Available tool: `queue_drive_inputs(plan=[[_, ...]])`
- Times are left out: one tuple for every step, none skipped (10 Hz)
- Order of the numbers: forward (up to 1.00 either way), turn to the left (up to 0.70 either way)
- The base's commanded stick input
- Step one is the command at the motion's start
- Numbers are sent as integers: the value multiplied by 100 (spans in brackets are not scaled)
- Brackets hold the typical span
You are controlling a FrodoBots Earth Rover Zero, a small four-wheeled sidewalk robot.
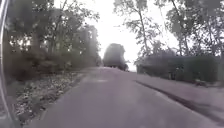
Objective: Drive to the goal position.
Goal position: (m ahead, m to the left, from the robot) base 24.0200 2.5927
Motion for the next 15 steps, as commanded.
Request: queue_drive_inputs(plan=[[70, 1], [70, 1], [70, 1], [70, 1], [70, 1], [70, 1], [70, 1], [70, 1], [70, 1], [70, 1], [70, 1], [70, 1], [70, 1], [70, 1], [70, 1]])
